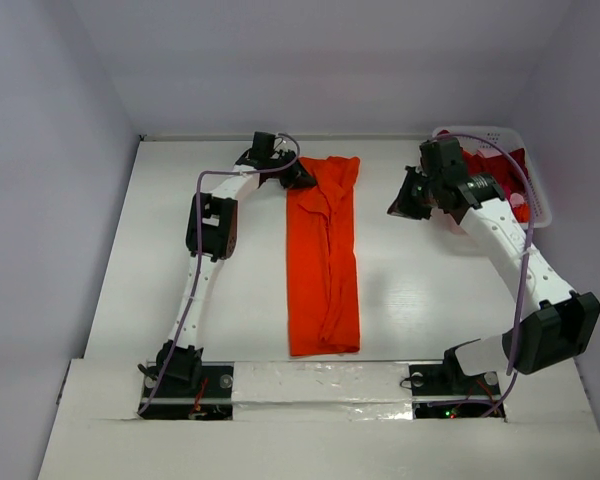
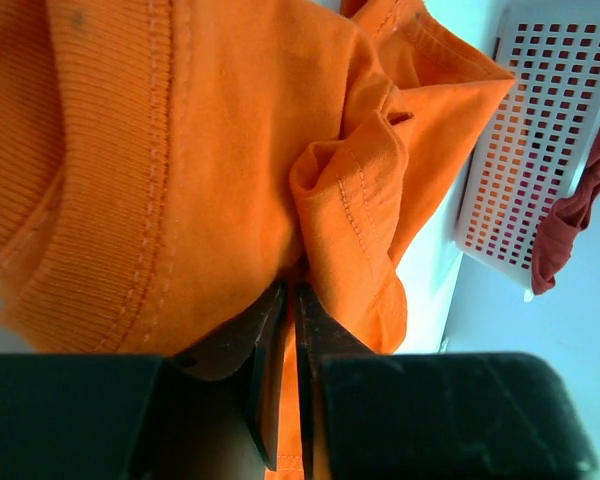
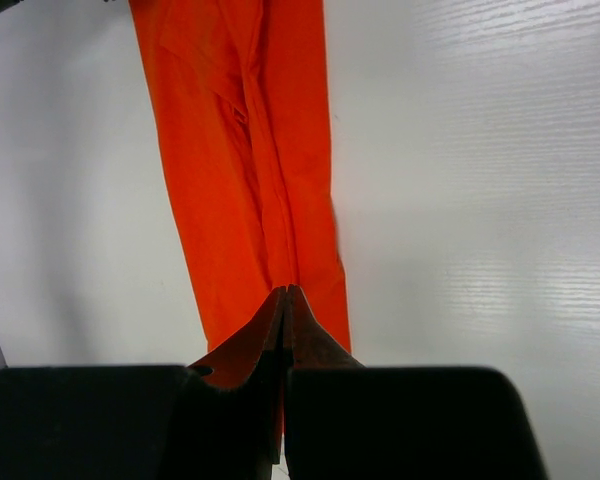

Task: Fold and stack the t-shirts
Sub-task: Fold the tshirt

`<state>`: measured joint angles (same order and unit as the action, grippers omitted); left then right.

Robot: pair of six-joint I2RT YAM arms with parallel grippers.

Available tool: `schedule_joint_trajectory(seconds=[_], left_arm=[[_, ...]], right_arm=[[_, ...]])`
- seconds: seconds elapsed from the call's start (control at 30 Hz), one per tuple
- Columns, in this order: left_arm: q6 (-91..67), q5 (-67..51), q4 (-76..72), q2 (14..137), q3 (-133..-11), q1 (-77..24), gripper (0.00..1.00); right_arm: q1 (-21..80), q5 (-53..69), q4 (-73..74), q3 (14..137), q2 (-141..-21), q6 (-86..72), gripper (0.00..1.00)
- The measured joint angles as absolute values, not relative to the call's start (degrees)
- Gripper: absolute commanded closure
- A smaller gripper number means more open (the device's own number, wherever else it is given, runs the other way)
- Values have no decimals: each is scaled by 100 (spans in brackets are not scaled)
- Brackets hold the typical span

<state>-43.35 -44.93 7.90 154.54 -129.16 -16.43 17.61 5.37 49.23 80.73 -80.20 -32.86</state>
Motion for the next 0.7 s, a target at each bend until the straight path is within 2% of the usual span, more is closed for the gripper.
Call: schedule_joint_trajectory(seconds=[0.13, 0.27, 0.47, 0.57, 0.7], left_arm=[[-4397, -4508, 740, 15454, -12916, -1643, 89], [-4429, -4497, 550, 15428, -12844, -1634, 63], [-4377, -4145, 132, 14741, -11909, -1643, 45], [-4375, -4056, 3, 14632, -11795, -1603, 39], [-4401, -4023, -176, 14514, -11721, -1566, 38]], right_arm=[[1763, 539, 4917, 8073, -7966, -3286, 100], [1776, 539, 4912, 8071, -7946, -3291, 100], [1822, 545, 4880, 7975, -7915, -3326, 100], [1883, 558, 4856, 7905, -7907, -3343, 100], [1925, 582, 4814, 7797, -7896, -3385, 100]])
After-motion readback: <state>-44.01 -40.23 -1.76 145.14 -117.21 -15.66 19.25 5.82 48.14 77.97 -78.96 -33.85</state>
